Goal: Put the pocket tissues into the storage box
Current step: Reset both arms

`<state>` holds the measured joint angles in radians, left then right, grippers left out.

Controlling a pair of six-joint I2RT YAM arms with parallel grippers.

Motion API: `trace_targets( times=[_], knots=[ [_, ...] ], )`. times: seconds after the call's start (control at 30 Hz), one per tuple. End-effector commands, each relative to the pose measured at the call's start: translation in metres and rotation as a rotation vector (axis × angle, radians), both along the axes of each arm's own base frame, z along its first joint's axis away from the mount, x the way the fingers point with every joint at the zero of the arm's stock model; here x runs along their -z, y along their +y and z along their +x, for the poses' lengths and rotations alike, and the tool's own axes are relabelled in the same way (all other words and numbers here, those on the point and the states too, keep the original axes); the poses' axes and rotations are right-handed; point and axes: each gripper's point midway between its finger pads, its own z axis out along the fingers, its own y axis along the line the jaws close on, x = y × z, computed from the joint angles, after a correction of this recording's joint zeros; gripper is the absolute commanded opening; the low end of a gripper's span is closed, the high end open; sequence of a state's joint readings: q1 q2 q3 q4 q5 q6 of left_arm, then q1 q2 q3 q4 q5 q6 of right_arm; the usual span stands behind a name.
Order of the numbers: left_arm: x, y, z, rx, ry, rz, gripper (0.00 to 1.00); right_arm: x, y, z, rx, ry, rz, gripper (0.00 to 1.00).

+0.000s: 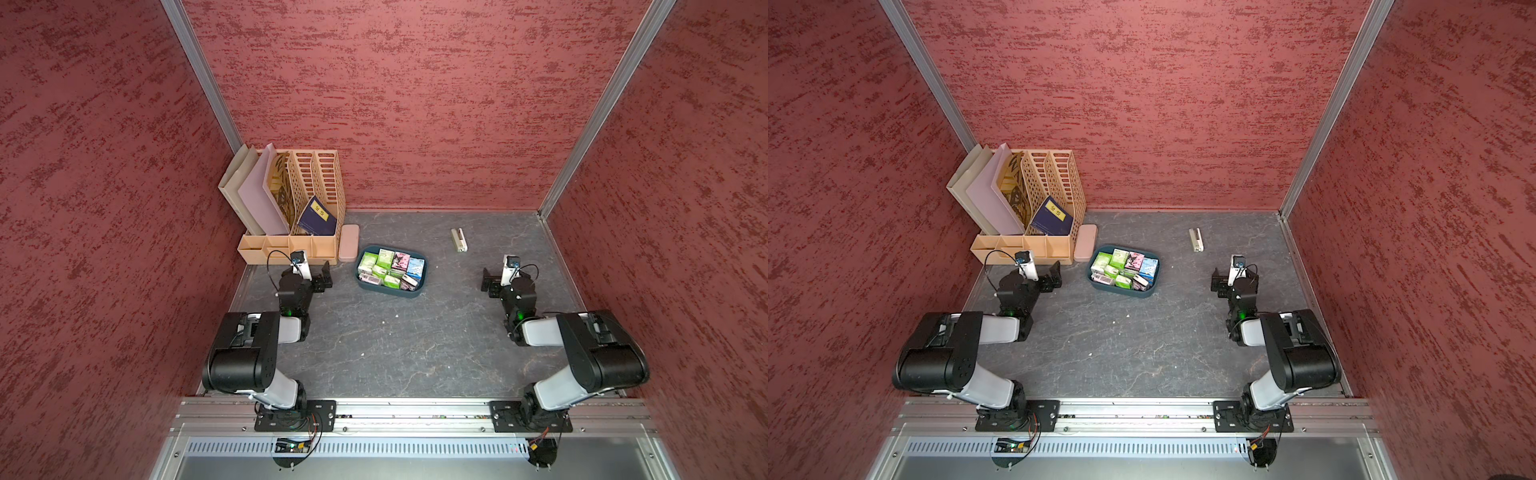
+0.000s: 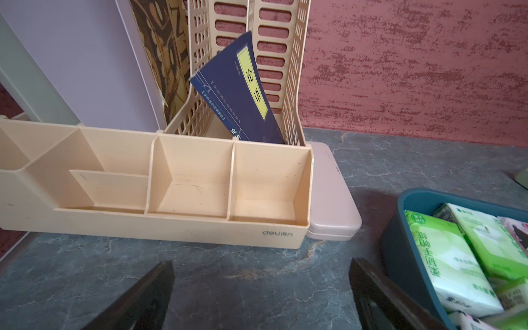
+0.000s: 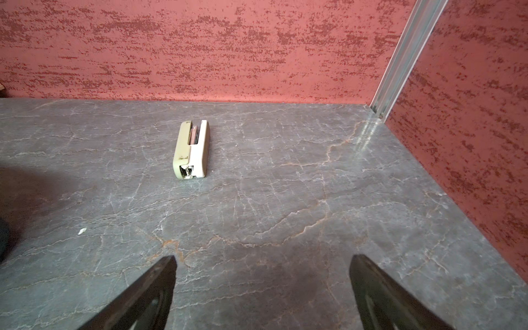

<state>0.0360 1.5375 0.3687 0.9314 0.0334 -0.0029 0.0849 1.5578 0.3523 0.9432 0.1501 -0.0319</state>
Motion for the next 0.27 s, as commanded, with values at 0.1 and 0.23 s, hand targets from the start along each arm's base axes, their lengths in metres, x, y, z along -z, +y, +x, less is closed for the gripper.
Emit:
trace_targets(
  times=[0.1, 0.23],
  knots=[
    [0.0026, -0.007, 0.0007, 0.036, 0.016, 0.023, 1.0, -0.0124, -0.0041, 0.0031, 0.016, -0.049, -0.003, 0.99],
    [0.0018, -0.0066, 0.0008, 0.035, 0.014, 0.023, 1.0, -0.0122, -0.0043, 0.0031, 0.015, -0.048, -0.003, 0.99]
  ],
)
